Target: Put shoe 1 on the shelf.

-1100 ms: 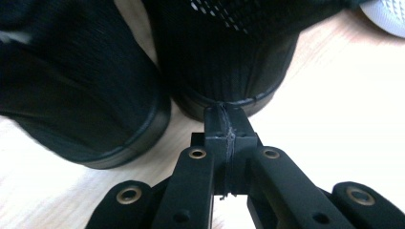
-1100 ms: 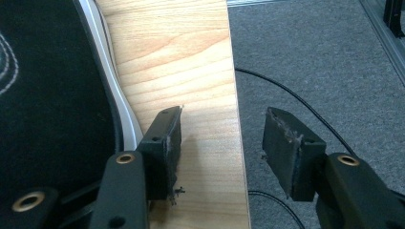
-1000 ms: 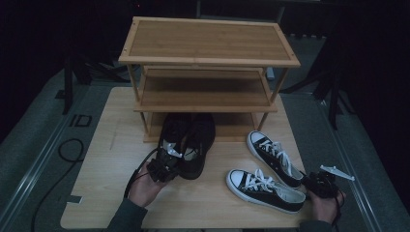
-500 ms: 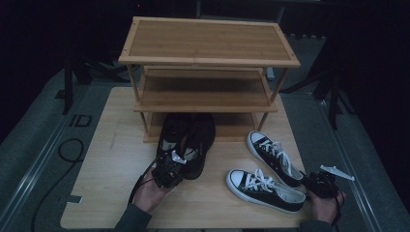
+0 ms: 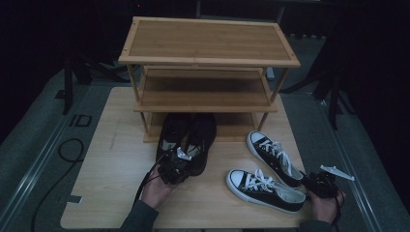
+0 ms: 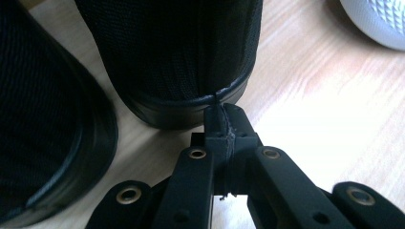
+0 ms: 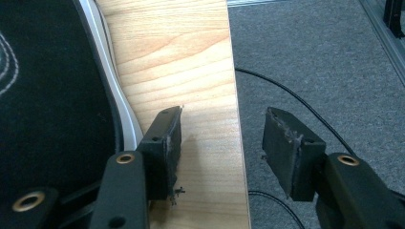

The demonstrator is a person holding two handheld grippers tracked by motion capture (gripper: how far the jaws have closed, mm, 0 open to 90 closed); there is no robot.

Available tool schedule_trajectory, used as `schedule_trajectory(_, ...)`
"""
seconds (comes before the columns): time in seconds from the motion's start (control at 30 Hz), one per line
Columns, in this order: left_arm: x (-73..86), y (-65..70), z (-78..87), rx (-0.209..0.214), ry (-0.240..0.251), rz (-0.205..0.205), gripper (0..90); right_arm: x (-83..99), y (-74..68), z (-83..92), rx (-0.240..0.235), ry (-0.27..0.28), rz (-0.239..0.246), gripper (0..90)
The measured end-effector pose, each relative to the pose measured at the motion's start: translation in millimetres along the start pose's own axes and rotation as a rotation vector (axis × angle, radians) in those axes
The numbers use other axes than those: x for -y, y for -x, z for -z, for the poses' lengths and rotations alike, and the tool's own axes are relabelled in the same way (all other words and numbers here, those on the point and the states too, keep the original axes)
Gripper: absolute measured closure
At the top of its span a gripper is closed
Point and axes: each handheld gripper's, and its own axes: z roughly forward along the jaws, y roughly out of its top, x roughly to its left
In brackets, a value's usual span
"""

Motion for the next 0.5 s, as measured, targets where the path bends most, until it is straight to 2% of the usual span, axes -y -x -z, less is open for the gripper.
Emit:
schedule_trajectory(0.13,-6.9,1.1,-4.7,0.000,0.015,0.008,89.8,0.0,0.0,-0.1,-0.001,0.000,-0.001,47.6)
schedule_trajectory(0.3,-17.0,3.7,-7.2,0.002,0.025,-0.010,89.8,0.0,0.0,0.0,-0.001,0.000,0.000,47.6)
schedule_trajectory(0.33,-18.9,4.9,-7.9,0.001,0.036,0.000,89.8,0.0,0.0,0.0,-0.001,0.000,0.000,47.6)
schedule_trajectory(0.47,-23.7,6.1,-8.3,-0.007,0.037,-0.007,89.8,0.0,0.0,0.0,-0.001,0.000,0.000,47.7)
schedule_trajectory(0.5,-28.0,5.5,-8.4,-0.021,0.039,-0.011,89.8,-0.1,0.0,0.0,-0.001,-0.001,0.000,47.7)
